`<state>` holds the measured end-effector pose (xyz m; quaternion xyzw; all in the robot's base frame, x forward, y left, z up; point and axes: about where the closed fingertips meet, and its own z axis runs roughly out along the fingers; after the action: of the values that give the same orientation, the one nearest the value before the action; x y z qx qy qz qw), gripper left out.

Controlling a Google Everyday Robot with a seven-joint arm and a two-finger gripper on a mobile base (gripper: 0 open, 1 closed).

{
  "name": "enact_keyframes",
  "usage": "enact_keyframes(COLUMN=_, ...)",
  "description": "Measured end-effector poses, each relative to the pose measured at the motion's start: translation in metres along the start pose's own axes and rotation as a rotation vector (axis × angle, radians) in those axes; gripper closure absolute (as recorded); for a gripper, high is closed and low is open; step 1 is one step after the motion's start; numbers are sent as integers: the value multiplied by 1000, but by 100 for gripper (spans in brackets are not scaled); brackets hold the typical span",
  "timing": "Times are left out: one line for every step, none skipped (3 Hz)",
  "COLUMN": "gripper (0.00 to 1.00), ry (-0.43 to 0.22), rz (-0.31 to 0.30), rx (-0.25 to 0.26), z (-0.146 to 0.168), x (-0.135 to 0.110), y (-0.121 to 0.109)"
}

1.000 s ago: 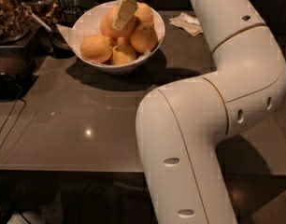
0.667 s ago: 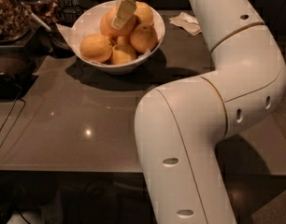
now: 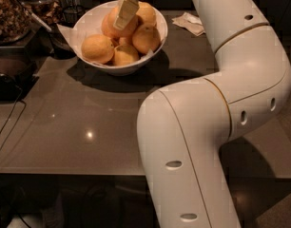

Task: Pick orange from white bowl

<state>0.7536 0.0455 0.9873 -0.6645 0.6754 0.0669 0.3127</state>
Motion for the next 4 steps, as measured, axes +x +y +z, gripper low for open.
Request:
enact_keyframes(gripper=11, ry=0, rz=0, rx=0, z=0, x=0, y=0)
enact_keyframes(gripper=0, ry=0, rz=0, rx=0, z=0, x=0, y=0)
enact_keyframes(gripper=0, ry=-15, rz=0, rx=3, z=4, x=-1, y=-2)
enact_keyframes(gripper=0, ry=-31, rz=14, rx=-15, z=7, x=1, y=1)
